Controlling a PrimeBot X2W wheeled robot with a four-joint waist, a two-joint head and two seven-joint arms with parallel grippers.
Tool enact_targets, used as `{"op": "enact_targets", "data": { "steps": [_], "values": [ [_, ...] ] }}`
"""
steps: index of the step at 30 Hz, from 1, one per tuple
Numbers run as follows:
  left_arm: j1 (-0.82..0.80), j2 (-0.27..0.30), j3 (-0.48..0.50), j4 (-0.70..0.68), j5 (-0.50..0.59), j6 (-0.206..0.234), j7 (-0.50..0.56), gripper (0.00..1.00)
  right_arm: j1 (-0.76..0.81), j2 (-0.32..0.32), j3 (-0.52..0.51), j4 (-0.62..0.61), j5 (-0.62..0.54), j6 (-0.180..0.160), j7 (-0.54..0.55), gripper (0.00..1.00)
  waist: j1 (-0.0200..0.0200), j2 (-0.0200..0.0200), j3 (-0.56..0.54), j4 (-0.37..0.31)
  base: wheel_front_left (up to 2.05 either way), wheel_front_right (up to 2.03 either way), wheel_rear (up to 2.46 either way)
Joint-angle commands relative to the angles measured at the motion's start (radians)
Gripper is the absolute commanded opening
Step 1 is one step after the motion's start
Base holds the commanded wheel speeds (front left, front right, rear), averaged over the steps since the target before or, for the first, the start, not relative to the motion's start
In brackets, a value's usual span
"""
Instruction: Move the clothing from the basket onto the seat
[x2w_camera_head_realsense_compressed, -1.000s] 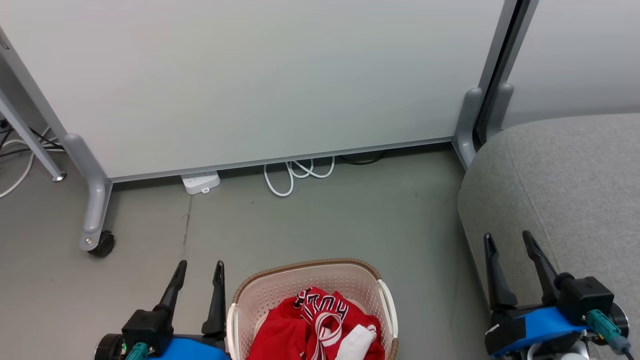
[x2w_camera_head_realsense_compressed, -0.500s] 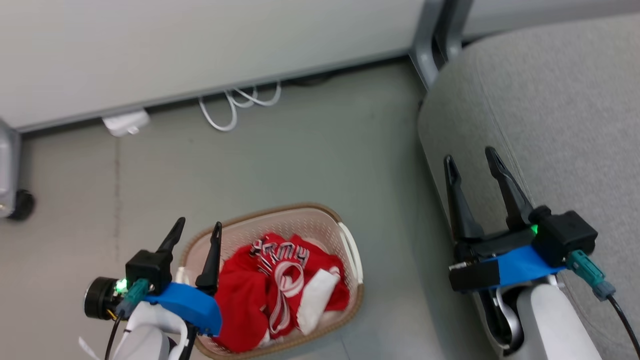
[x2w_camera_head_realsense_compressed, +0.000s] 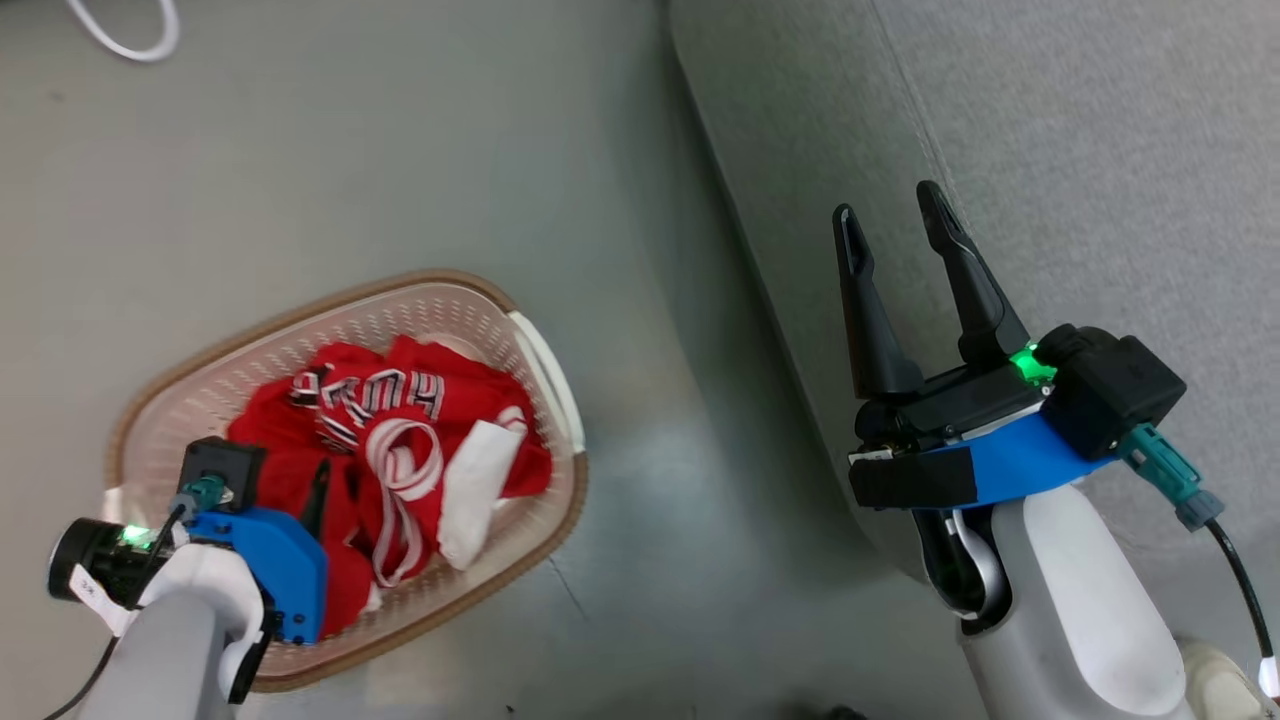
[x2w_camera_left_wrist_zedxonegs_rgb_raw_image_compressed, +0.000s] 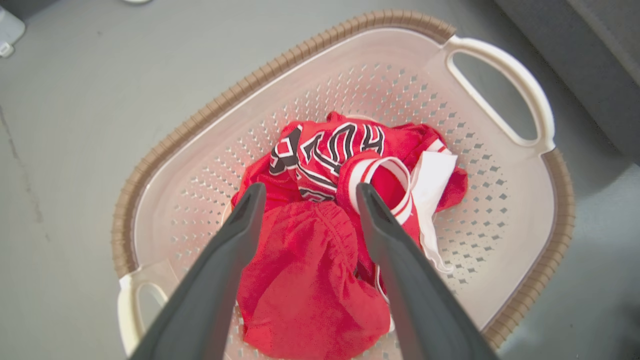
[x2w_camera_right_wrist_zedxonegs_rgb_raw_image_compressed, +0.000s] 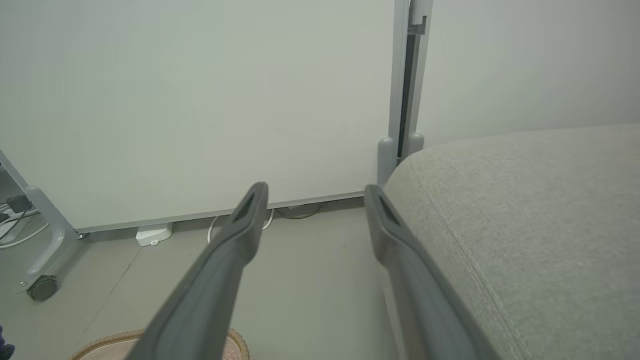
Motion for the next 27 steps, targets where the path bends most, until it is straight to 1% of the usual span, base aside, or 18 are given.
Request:
{"op": "enact_targets", "data": {
  "steps": [1, 4, 6, 11, 15, 16, 17, 21, 27],
  "values": [
    [-0.023, 0.018, 0.008, 0.026, -0.006, 0.006, 0.011, 1.0, -0.025, 0.0, 0.006, 0.001, 0.02, 0.0, -0.005, 1.0, -0.0003, 0.0, 0.102, -0.092, 0.0, 0.0, 0.0],
    [-0.041, 0.021, 0.032, 0.066, -0.03, 0.023, 0.02, 1.0, -0.034, 0.0, 0.015, -0.025, 0.041, 0.0, -0.005, 1.0, -0.0003, 0.0, 0.135, -0.11, 0.0, 0.0, 0.0],
    [-0.051, 0.023, 0.043, 0.095, -0.037, 0.044, 0.039, 1.0, -0.035, 0.0, 0.018, -0.04, 0.058, 0.0, -0.006, 1.0, -0.0003, 0.0, 0.153, -0.119, 0.0, 0.0, 0.0],
    [-0.085, 0.02, 0.055, 0.148, -0.038, 0.099, 0.083, 1.0, -0.039, 0.0, 0.021, -0.058, 0.086, 0.0, -0.006, 1.0, -0.0003, 0.0, 0.18, -0.125, 0.0, 0.0, 0.0],
    [-0.104, 0.013, 0.059, 0.18, -0.047, 0.129, 0.105, 1.0, -0.044, 0.0, 0.032, -0.06, 0.091, 0.0, -0.006, 1.0, -0.0003, 0.0, 0.188, -0.125, 0.0, 0.0, 0.0],
    [-0.108, 0.012, 0.058, 0.185, -0.045, 0.133, 0.103, 0.35, -0.046, 0.0, 0.034, -0.061, 0.095, 0.0, -0.006, 1.0, -0.0003, 0.0, 0.189, -0.125, 0.0, 0.0, 0.0],
    [-0.111, 0.011, 0.055, 0.188, -0.044, 0.136, 0.099, 0.0, -0.048, 0.0, 0.036, -0.061, 0.097, 0.0, -0.006, 1.0, -0.0003, 0.0, 0.189, -0.126, 0.0, 0.0, 0.0],
    [-0.114, 0.002, 0.051, 0.202, -0.051, 0.138, 0.1, 0.0, -0.05, 0.0, 0.041, -0.059, 0.1, 0.0, -0.006, 1.0, -0.0003, 0.0, 0.187, -0.126, 0.0, 0.0, 0.0],
    [-0.118, -0.017, 0.048, 0.217, -0.067, 0.134, 0.075, 0.0, -0.048, 0.0, 0.042, -0.052, 0.097, 0.0, -0.006, 1.0, -0.0003, 0.0, 0.173, -0.12, 0.0, 0.0, 0.0]
  ]
}}
